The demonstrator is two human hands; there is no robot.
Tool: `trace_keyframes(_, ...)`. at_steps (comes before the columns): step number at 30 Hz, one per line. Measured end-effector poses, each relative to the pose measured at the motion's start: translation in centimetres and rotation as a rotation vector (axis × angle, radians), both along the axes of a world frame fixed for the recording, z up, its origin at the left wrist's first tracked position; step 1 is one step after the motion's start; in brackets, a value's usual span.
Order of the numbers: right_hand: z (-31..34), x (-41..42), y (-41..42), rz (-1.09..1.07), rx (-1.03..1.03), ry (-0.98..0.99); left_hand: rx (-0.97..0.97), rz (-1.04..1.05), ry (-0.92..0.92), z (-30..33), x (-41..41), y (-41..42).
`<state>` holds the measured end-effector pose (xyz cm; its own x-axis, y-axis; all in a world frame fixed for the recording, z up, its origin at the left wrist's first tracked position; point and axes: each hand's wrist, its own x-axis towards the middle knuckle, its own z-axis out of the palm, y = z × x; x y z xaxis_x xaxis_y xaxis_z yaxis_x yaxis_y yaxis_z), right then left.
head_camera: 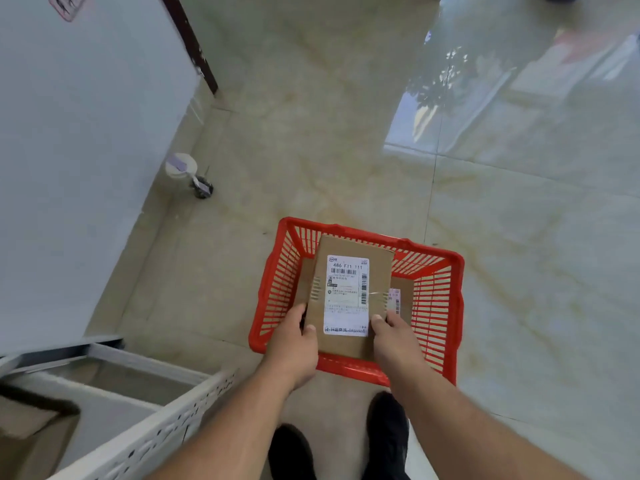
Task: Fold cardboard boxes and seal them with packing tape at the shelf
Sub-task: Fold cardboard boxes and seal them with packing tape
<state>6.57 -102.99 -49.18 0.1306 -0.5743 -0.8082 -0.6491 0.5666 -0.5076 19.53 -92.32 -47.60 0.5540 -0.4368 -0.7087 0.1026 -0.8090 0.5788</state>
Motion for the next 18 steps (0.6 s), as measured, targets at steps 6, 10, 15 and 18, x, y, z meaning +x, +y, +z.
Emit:
trace_keyframes(6, -8.7, 2.2, 0.2, 0.019, 0.025, 0.004, 0.054, 0.012, 0.036, -9.4, 2.1, 0.4)
trace_keyframes(10, -12.5, 3.5, 0.5, 0.05, 0.035, -0.004, 0.09, 0.01, 0.044, -13.1, 3.4, 0.8)
trace_keyframes(15, -15.3, 4.3, 0.8, 0.081, 0.049, -0.002, 0.145, 0.007, 0.038, -16.2, 4.4, 1.1)
trace_keyframes(18, -16.2, 4.3, 0.7, 0.116, 0.051, 0.002, 0.169, -0.013, 0.027, -17.4, 4.7, 1.1)
